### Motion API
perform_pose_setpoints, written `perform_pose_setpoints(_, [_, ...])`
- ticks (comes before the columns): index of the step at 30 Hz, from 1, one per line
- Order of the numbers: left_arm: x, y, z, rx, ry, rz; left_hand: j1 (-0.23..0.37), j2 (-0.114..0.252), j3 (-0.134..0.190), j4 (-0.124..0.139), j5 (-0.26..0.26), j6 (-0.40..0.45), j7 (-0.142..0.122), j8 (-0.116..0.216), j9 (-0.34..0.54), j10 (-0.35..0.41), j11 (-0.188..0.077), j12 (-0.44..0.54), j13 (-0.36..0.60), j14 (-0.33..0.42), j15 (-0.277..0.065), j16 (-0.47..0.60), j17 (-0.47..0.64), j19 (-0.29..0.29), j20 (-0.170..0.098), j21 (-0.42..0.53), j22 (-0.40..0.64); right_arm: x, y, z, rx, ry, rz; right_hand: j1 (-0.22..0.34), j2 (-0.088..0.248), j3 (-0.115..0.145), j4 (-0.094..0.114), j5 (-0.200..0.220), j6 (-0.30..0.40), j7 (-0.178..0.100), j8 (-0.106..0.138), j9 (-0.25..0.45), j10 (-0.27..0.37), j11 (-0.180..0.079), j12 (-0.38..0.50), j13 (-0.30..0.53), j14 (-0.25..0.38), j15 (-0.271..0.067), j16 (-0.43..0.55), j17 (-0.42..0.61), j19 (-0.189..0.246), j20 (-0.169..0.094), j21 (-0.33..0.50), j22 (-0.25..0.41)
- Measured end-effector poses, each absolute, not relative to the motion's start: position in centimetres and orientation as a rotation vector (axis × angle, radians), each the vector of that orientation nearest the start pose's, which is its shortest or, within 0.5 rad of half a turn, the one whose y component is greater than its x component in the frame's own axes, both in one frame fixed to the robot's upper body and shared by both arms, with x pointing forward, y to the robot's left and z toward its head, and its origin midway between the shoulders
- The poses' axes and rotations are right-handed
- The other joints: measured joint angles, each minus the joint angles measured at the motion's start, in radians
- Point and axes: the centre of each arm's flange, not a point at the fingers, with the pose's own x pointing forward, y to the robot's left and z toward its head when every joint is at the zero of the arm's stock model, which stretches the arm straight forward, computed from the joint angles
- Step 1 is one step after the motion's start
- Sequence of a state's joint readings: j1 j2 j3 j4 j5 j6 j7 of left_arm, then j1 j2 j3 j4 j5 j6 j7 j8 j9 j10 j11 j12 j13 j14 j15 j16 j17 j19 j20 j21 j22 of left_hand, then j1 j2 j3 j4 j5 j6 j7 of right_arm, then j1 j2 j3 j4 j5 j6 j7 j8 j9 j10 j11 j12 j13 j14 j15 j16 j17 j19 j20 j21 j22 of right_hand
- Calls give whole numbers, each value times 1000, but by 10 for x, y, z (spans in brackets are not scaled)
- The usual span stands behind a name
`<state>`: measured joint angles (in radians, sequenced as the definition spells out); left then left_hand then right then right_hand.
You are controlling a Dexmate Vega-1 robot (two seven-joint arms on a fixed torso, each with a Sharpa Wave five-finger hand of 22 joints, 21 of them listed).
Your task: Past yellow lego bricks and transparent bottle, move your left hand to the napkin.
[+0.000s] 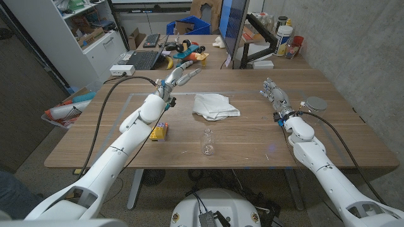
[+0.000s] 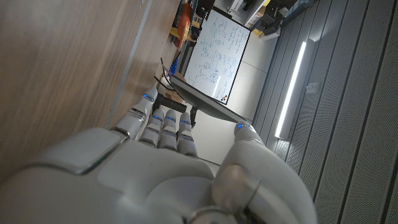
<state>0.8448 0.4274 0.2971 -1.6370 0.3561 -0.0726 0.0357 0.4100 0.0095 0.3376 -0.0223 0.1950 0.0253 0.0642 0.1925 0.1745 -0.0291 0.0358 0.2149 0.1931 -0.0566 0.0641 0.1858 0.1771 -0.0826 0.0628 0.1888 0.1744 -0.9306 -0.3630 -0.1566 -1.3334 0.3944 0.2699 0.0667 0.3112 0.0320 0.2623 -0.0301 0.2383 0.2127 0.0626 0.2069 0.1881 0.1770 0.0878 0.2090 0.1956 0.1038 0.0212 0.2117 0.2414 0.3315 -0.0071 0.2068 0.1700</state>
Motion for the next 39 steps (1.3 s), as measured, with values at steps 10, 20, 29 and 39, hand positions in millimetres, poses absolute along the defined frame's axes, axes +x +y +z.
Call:
perform_pose_setpoints(10, [601, 193, 62, 916, -829, -3, 0, 0, 0, -8, 0, 0, 0, 0, 0, 6, -5, 4, 0, 15, 3, 1, 0, 27, -2, 14, 0, 640, -303, -40, -17, -634, 124, 0, 0, 0, 0, 0, 0, 0, 0, 0, 2, 2, 0, 0, 0, 0, 0, 0, 0, 0, 0, 0])
perform_pose_setpoints(20, [602, 181, 61, 1009, -839, 23, 4, 4, 0, -8, 0, 9, -2, 0, 0, 14, -4, 4, 0, 23, 5, 7, 0, 38, -2, 15, 0, 638, -303, -40, -19, -638, 126, 0, 0, -4, -4, 0, 0, 0, 0, 0, 2, 2, 0, 0, 0, 0, 0, 0, 0, 0, 0, 0])
perform_pose_setpoints(29, [604, 174, 60, 1074, -839, 36, 4, 4, 4, -12, 0, 13, -5, 0, 5, 18, -7, 4, 0, 23, 5, 7, 0, 38, -2, 15, 0, 637, -305, -40, -20, -639, 128, 0, 0, -4, -4, 0, 0, 0, 0, 0, 2, 2, 0, 0, 4, 4, 0, -5, 0, 0, -4, 0])
perform_pose_setpoints(39, [607, 166, 59, 1136, -841, 45, 4, 4, 0, -16, 0, 16, -9, 0, 5, 18, -7, 4, 0, 23, 5, 7, 2, 42, 2, 15, 0, 639, -306, -41, -21, -636, 131, 0, 0, -4, -4, 0, 4, 4, 0, 0, 2, 2, 0, 0, 4, 4, 0, -5, 0, 0, -4, 0])
